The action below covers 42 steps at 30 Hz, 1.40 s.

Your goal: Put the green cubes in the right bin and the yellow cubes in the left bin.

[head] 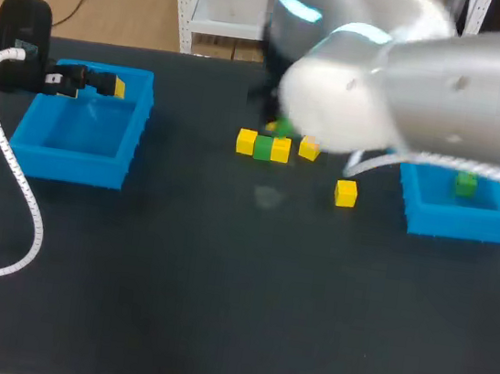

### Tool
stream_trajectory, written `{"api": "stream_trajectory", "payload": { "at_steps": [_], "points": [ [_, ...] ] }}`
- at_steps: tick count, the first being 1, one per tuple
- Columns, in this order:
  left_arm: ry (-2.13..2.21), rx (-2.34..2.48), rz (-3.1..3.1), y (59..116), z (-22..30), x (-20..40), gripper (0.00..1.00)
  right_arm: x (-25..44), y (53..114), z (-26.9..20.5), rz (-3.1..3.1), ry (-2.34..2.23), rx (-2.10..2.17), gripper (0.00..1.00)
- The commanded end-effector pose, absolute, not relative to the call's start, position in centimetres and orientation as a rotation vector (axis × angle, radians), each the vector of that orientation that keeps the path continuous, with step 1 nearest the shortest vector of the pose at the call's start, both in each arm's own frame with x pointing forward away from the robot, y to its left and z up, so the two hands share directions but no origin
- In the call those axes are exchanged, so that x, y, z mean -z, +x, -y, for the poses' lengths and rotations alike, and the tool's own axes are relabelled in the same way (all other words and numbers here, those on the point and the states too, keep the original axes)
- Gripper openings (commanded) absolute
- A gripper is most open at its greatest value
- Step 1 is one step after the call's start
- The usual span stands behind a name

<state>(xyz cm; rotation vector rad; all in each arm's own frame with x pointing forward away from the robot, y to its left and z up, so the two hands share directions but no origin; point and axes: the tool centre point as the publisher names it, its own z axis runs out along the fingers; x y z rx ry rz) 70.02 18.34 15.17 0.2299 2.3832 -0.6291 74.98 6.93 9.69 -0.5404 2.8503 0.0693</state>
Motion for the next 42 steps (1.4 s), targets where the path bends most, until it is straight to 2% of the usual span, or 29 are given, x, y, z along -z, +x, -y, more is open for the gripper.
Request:
{"api": "stream_trajectory", "payload": {
  "at_steps": [1,5,11,22,23,24,31,37,42],
  "points": [
    [0.232,0.635,-2.376,70.0,-18.5,-15.0,1.00,-15.5,73.3,1.3,-2.634,-0.342,-0.135,0.00],
    [0.232,0.635,-2.376,70.0,-18.5,-15.0,1.00,-16.0,73.6,6.6,-2.631,-0.181,-0.101,0.00],
    [0.232,0.635,-2.376,70.0,-18.5,-15.0,1.00,-12.6,73.0,13.4,-2.709,0.059,-0.045,0.00],
    [0.232,0.635,-2.376,70.0,-18.5,-15.0,1.00,-6.5,72.4,20.2,-2.808,0.341,0.058,0.00],
    [0.232,0.635,-2.376,70.0,-18.5,-15.0,1.00,-6.4,72.4,20.5,-2.811,0.336,0.072,0.71],
    [0.232,0.635,-2.376,70.0,-18.5,-15.0,1.00,-6.4,72.5,20.7,-2.811,0.338,0.064,1.00],
    [0.232,0.635,-2.376,70.0,-18.5,-15.0,1.00,-10.0,73.4,21.4,-2.731,0.251,0.052,1.00],
    [0.232,0.635,-2.376,70.0,-18.5,-15.0,1.00,-17.2,74.0,21.2,-2.605,-0.166,0.082,1.00],
    [0.232,0.635,-2.376,70.0,-18.5,-15.0,1.00,-21.6,75.8,18.2,-2.532,-0.560,0.145,1.00]
  ]
}}
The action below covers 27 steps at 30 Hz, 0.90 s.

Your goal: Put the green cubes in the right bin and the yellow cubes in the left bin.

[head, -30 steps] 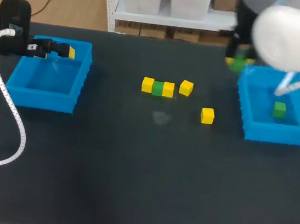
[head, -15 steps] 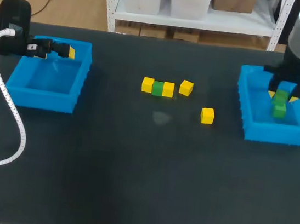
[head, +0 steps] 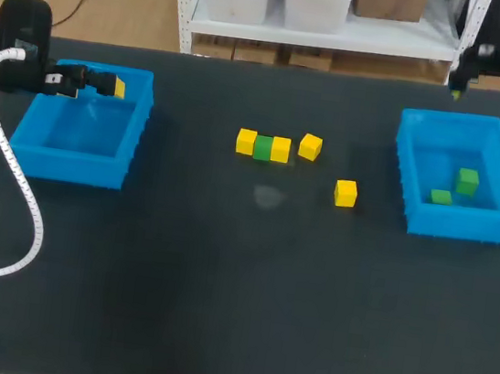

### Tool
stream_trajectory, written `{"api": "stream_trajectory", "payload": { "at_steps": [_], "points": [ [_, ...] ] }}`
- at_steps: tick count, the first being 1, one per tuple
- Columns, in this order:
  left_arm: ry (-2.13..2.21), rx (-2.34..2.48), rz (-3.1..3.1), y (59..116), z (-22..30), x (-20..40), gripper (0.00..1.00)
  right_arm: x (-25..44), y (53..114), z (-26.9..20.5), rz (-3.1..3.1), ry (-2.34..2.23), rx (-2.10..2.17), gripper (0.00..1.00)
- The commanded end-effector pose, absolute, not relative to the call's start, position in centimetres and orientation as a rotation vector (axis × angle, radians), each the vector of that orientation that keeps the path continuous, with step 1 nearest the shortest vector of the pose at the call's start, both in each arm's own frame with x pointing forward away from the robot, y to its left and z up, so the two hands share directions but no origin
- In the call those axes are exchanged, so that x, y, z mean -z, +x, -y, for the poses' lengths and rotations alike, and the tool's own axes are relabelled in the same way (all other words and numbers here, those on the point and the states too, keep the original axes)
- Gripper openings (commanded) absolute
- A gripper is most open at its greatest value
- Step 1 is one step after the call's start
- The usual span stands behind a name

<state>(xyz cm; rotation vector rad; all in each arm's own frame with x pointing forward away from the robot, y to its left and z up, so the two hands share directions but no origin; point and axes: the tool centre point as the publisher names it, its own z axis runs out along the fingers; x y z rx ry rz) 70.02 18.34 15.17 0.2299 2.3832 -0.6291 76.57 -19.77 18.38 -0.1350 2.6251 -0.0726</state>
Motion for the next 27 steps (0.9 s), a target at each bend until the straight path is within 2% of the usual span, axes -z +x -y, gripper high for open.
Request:
{"api": "stream_trajectory", "payload": {
  "at_steps": [1,12,20,27],
  "points": [
    [0.232,0.635,-2.376,70.0,-18.5,-15.0,1.00,-21.8,76.2,17.7,-2.527,-0.601,0.150,1.00],
    [0.232,0.635,-2.376,70.0,-18.5,-15.0,1.00,-22.4,80.6,4.6,-2.393,-1.176,0.042,1.00],
    [0.232,0.635,-2.376,70.0,-18.5,-15.0,1.00,-18.8,81.3,-3.7,-2.373,-1.466,-0.141,1.00],
    [0.232,0.635,-2.376,70.0,-18.5,-15.0,1.00,-14.1,80.5,-8.5,-2.402,-1.689,-0.302,1.00]
  ]
}}
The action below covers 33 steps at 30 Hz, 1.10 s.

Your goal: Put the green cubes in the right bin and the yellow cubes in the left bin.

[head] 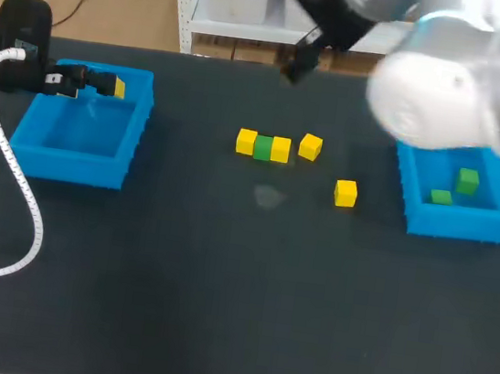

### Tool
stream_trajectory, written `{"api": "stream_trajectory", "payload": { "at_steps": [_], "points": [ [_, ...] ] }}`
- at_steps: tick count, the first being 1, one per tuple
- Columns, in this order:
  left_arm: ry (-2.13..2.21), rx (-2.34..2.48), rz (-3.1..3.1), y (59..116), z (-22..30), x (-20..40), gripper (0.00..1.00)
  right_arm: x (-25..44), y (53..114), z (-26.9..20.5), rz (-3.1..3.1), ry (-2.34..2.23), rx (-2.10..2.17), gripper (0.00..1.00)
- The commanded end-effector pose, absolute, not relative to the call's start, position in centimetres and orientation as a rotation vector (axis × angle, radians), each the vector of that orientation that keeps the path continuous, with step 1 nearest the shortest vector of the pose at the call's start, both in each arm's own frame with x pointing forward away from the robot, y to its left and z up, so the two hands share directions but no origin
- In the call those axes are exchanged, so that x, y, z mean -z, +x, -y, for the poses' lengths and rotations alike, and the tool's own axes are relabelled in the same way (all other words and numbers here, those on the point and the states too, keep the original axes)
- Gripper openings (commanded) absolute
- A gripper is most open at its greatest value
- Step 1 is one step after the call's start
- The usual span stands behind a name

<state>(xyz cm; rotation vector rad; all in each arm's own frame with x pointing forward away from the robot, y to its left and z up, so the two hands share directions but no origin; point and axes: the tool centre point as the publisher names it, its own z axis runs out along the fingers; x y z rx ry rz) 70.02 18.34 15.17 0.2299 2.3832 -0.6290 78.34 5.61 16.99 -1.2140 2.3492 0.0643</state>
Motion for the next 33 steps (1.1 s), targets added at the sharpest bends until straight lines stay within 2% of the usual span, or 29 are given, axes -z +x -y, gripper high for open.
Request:
{"api": "stream_trajectory", "payload": {
  "at_steps": [1,11,33],
  "points": [
    [0.232,0.635,-2.376,70.0,-18.5,-15.0,1.00,-13.5,80.3,-9.0,-2.405,-1.718,-0.315,1.00],
    [0.232,0.635,-2.376,70.0,-18.5,-15.0,1.00,-8.8,79.1,-10.7,-2.486,-1.866,-0.354,1.00],
    [0.232,0.635,-2.376,70.0,-18.5,-15.0,1.00,-3.3,76.1,-9.7,-2.582,-1.892,-0.360,1.00]
  ]
}}
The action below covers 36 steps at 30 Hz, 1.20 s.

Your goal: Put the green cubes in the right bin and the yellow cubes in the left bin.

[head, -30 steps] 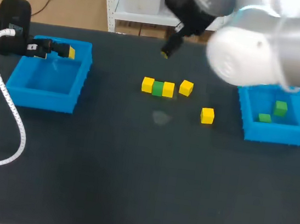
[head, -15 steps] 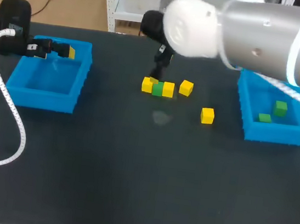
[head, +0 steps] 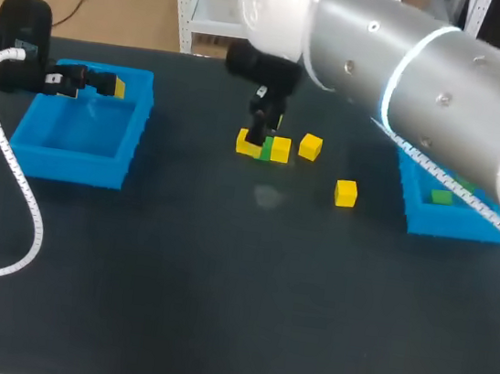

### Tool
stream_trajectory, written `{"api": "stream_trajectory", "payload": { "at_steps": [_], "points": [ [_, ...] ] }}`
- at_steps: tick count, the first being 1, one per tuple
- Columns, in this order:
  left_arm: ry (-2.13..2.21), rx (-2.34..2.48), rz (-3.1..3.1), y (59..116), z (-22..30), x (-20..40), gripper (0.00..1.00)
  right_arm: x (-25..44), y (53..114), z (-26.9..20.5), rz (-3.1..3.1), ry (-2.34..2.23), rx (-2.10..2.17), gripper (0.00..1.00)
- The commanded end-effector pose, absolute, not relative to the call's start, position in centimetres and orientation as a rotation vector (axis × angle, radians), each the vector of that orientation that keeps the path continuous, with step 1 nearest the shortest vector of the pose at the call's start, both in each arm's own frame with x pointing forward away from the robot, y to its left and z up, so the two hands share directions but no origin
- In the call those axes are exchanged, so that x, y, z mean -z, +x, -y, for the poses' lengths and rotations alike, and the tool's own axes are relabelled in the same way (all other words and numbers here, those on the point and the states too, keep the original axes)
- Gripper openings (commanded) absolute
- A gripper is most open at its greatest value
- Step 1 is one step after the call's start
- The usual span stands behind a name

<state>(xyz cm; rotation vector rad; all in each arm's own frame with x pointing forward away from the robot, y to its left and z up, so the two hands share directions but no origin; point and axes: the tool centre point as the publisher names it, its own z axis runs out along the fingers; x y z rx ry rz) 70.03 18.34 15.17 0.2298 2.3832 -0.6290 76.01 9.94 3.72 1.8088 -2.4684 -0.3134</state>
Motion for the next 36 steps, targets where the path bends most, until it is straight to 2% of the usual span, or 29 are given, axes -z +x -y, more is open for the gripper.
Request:
{"api": "stream_trajectory", "payload": {
  "at_steps": [1,36],
  "points": [
    [0.232,0.635,-2.376,70.0,-18.5,-15.0,1.00,-3.2,76.0,-9.6,2.461,1.791,0.337,1.00],
    [0.232,0.635,-2.376,70.0,-18.5,-15.0,1.00,-0.6,78.2,-9.8,2.466,1.810,0.124,1.00]
  ]
}}
